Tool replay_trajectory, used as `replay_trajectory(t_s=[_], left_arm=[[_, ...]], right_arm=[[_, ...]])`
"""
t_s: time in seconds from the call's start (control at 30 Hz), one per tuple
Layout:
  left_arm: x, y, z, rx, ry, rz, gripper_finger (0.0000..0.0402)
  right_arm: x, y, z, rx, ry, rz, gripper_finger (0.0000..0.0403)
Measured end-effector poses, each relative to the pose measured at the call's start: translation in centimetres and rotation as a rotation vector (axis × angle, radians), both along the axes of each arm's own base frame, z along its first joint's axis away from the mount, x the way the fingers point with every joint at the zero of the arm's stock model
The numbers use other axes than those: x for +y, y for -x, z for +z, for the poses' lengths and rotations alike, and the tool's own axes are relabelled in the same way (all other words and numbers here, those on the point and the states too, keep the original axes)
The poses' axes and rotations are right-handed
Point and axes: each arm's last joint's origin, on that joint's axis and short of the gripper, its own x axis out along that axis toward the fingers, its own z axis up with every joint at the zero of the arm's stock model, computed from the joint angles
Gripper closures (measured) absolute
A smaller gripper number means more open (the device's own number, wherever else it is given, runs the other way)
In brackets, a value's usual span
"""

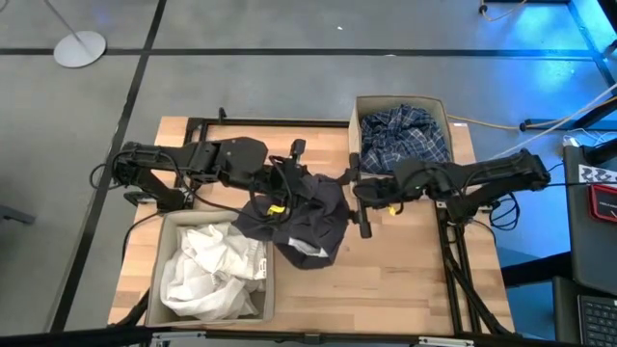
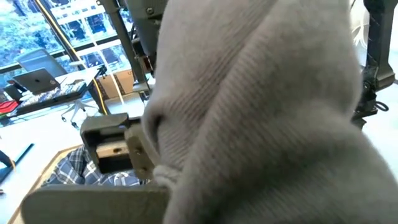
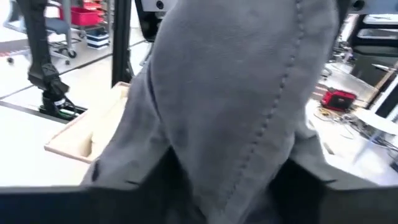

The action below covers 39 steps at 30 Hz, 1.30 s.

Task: Sort clothes
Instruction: Put the black shorts into the top brown laundry bin

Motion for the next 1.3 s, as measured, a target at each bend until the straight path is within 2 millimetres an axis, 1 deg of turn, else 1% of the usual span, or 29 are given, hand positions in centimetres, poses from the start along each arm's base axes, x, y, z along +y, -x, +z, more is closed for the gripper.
replay_trajectory(t_s=[0.1, 0.23, 0.27, 0.4, 0.5, 0.57, 0.67, 0.83, 1.03, 1.13, 1.3], left_arm=[[0.0, 0.0, 0.0, -0.001, 0.008, 0.001, 0.0331], [0.0, 0.0, 0.0, -0.003, 0.037, 0.008, 0.0319], [0.0, 0.0, 0.1, -0.004, 0.039, 0.009, 0.0312], [0.1, 0.2, 0.4, -0.022, 0.042, 0.019, 0.0268], [0.4, 1.1, 1.0, -0.032, 0.026, 0.060, 0.0230], [0.7, 2.3, 1.6, -0.034, 0.010, 0.085, 0.0210], [1.2, 4.5, 2.9, -0.060, -0.005, 0.124, 0.0193], [2.1, 8.5, 4.4, -0.074, 0.015, 0.195, 0.0187], [3.0, 12.1, 5.0, -0.037, 0.058, 0.277, 0.0190], [3.2, 13.3, 4.8, -0.006, 0.069, 0.313, 0.0190], [3.4, 14.0, 4.4, 0.048, 0.089, 0.340, 0.0190]], right_arm=[[-0.2, -0.3, -0.1, -0.002, 0.002, 0.027, 0.0233], [-0.2, -0.2, 0.0, -0.014, 0.058, 0.032, 0.0352], [-0.3, 0.0, 0.1, -0.017, 0.072, 0.029, 0.0370], [-0.6, 1.0, 0.8, -0.037, 0.096, -0.034, 0.0366], [-1.1, 2.1, 1.6, -0.057, 0.123, -0.114, 0.0357], [-1.4, 3.1, 2.4, -0.082, 0.145, -0.158, 0.0363], [-1.9, 4.7, 3.7, -0.134, 0.167, -0.215, 0.0369], [-2.9, 7.7, 5.6, -0.200, 0.239, -0.382, 0.0369], [-4.4, 11.2, 7.3, -0.208, 0.374, -0.658, 0.0368], [-5.4, 12.5, 7.8, -0.180, 0.423, -0.796, 0.0369], [-7.3, 14.1, 7.8, -0.099, 0.458, -0.992, 0.0367]])
